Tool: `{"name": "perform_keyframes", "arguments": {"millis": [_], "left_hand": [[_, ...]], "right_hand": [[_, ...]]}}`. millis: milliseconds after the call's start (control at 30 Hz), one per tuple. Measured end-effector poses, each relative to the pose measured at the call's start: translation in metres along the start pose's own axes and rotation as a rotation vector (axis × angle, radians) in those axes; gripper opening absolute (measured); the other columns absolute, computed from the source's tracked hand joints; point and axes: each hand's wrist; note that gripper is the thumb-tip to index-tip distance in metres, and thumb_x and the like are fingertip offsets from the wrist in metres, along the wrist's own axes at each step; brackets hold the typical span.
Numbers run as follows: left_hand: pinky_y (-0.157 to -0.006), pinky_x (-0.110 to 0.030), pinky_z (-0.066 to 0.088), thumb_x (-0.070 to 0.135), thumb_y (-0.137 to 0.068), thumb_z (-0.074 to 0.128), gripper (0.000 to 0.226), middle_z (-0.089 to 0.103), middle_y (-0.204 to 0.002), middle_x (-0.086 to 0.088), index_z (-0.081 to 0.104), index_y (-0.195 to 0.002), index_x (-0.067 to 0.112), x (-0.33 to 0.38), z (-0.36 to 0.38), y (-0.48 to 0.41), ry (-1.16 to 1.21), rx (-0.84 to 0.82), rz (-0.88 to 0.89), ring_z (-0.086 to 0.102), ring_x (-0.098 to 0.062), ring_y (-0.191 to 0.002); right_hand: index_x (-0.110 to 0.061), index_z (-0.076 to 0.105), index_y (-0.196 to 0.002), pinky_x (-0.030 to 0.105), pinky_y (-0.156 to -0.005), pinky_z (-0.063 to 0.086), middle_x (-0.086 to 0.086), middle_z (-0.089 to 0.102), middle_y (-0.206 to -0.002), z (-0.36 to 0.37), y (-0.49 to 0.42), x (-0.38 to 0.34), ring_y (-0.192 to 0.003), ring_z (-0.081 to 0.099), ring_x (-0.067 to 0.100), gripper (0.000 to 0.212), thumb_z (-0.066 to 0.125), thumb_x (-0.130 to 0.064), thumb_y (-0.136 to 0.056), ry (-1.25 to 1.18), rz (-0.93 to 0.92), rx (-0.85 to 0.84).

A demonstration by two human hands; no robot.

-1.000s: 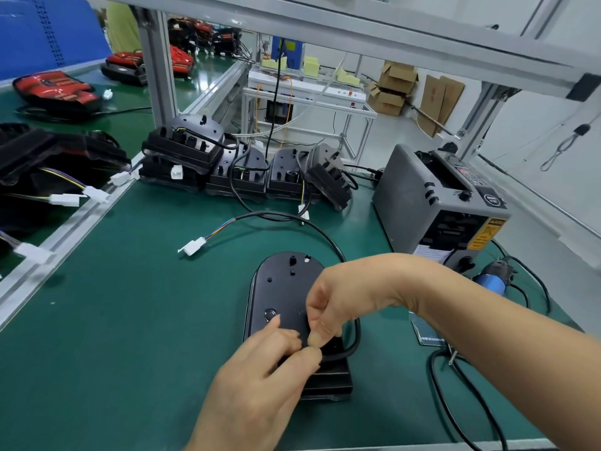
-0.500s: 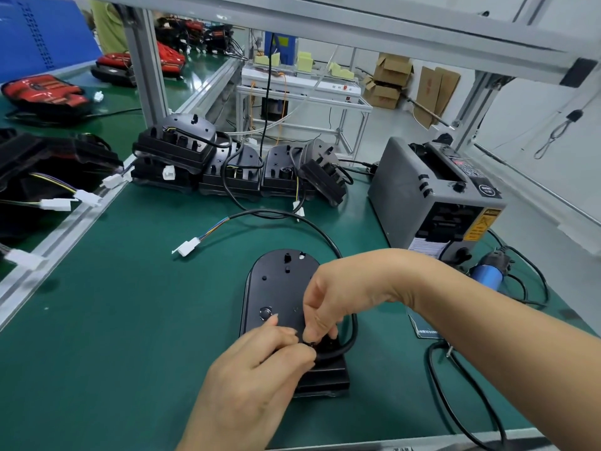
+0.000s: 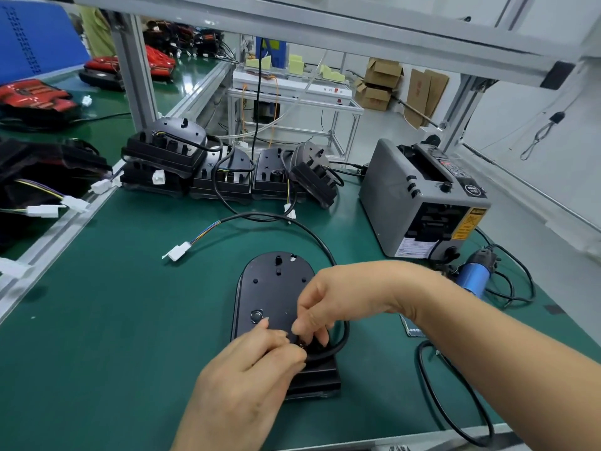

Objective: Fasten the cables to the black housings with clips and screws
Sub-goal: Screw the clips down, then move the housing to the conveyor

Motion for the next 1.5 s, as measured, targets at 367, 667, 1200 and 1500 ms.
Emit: {"name": "perform_keyframes", "arguments": {"millis": [367, 667, 1200, 1500], "left_hand": [[-0.089, -0.028, 0.052, 0.025, -0.084, 0.057, 0.022, 0.062, -0.077, 0.009, 0.073, -0.07, 0.018, 0.003, 0.001, -0.002, 0.009, 0.035, 0.005, 0.063, -0.002, -0.081], [-0.094, -0.023, 0.048, 0.027, -0.084, 0.059, 0.011, 0.058, -0.085, 0.014, 0.067, -0.078, 0.026, -0.002, 0.004, 0.0, 0.053, 0.061, 0.031, 0.062, -0.001, -0.088], [-0.091, -0.022, 0.049, 0.029, -0.085, 0.056, 0.007, 0.059, -0.08, 0.013, 0.061, -0.08, 0.031, 0.001, 0.003, -0.002, 0.054, 0.047, 0.01, 0.062, -0.001, -0.084], [-0.087, -0.025, 0.051, 0.027, -0.083, 0.056, 0.023, 0.063, -0.077, 0.01, 0.073, -0.069, 0.022, 0.002, 0.002, -0.003, 0.022, 0.048, 0.02, 0.063, -0.002, -0.081]], "right_hand": [[-0.016, 0.064, -0.074, 0.022, -0.051, 0.043, -0.008, 0.061, -0.063, -0.008, 0.051, 0.076, -0.05, 0.052, 0.006, 0.021, 0.06, -0.033, -0.086, -0.265, 0.3, 0.788], [-0.002, 0.053, -0.07, 0.025, -0.047, 0.042, 0.012, 0.059, -0.061, -0.022, 0.089, 0.204, -0.048, 0.055, 0.024, 0.042, 0.07, -0.038, -0.083, -0.537, 0.841, 0.875], [-0.005, 0.054, -0.086, 0.017, -0.034, 0.032, 0.001, 0.046, -0.046, 0.006, 0.098, 0.234, -0.036, 0.04, 0.01, 0.035, 0.06, -0.04, -0.082, -1.238, 0.541, 0.948], [-0.013, 0.053, -0.09, 0.029, -0.057, 0.044, 0.003, 0.052, -0.068, 0.014, 0.095, 0.201, -0.053, 0.051, 0.015, 0.028, 0.055, -0.04, -0.084, -1.692, 0.134, 1.316]]}}
Point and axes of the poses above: each hand's wrist, its own y-axis away from the middle knuckle, its own z-axis out of the palm, x = y × z
